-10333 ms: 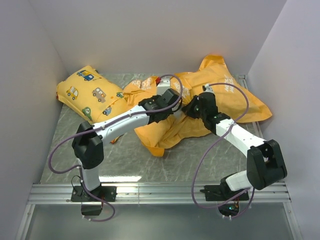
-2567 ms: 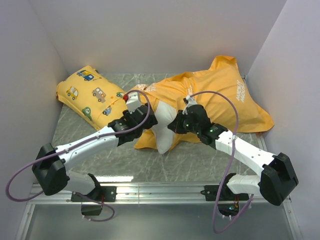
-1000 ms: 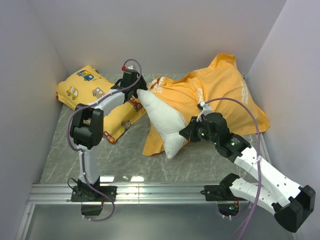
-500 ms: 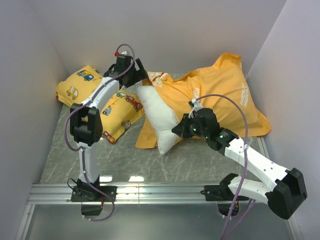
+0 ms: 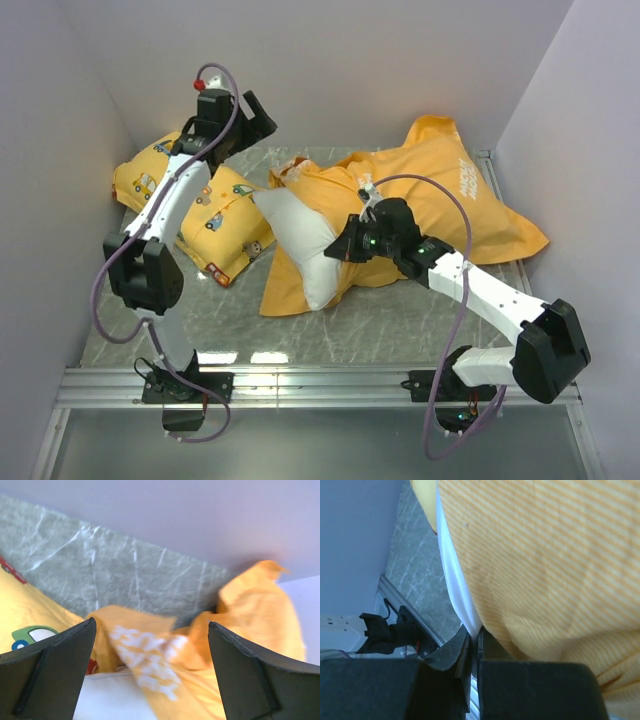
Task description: Remove the pillowcase from the pillow
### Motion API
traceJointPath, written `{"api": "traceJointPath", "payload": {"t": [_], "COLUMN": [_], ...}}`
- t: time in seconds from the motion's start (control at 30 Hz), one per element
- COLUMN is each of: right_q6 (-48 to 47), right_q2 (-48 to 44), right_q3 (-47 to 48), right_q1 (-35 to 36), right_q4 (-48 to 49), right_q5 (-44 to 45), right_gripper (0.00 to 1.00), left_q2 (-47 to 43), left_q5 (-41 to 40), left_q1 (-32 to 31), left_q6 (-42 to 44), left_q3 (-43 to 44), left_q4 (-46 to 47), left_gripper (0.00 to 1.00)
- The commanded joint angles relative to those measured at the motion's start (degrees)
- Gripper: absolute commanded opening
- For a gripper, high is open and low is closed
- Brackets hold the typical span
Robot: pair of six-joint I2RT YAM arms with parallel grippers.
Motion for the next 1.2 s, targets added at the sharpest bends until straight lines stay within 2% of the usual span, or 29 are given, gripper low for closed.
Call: {"api": "traceJointPath", "payload": {"t": [0.0,0.1,0.33,0.47,0.6,0.67,0.83,0.9,1.0,1.17], "right_q6": [2.36,3.41,5.26,5.7,6.4,6.93,7.72,8.16,7.99,7.46], "right_q2": [0.18,1.14,4.04,5.27,6.33,7.2,7.74,7.74,7.65,7.12], "right_q3": [4.46,5.16,10.07,12.28,13.77,14.65,15.09,15.0,15.09,14.83], "right_q1": [-0.76,-2.08,-5.07,-5.6,-5.6,-5.6,-5.51,-5.34,-5.16,-3.58], "right_q4": [5.65,6.8,7.07,8.74,9.7,9.97,10.76,11.11,10.59,9.89], "right_q5": [-6.0,-8.02,-10.31,-10.57,-10.84,-11.1,-12.07,-12.33,-12.07,-11.11], "right_gripper": [0.0,0.0,0.0,0.0,0.0,0.0,0.0,0.0,0.0,0.0], "left_q2": [-4.6,-11.18,-28.41,-38.07,-43.54,-45.82,-46.19,-43.99,-41.0,-35.55], "left_q5": [1.92,3.69,-8.06,-14.31,-12.58,-11.87,-11.09,-9.07,-6.69,-9.23], "left_q1": [0.09,-0.78,-9.21,-17.28,-21.78,-24.5,-27.51,-27.59,-28.29,-29.0], "left_q6": [0.12,-1.9,-7.88,-16.46,-22.82,-24.13,-27.3,-28.01,-29.41,-30.38], "left_q3": [-2.71,-11.4,-36.86,-47.88,-59.12,-61.43,-68.02,-69.34,-72.93,-74.79], "left_q4": [2.98,7.19,10.01,10.19,16.93,20.37,32.23,35.74,46.02,55.86], "left_gripper": [0.99,0.99,0.99,0.99,0.99,0.99,0.99,0.99,0.99,0.99]}}
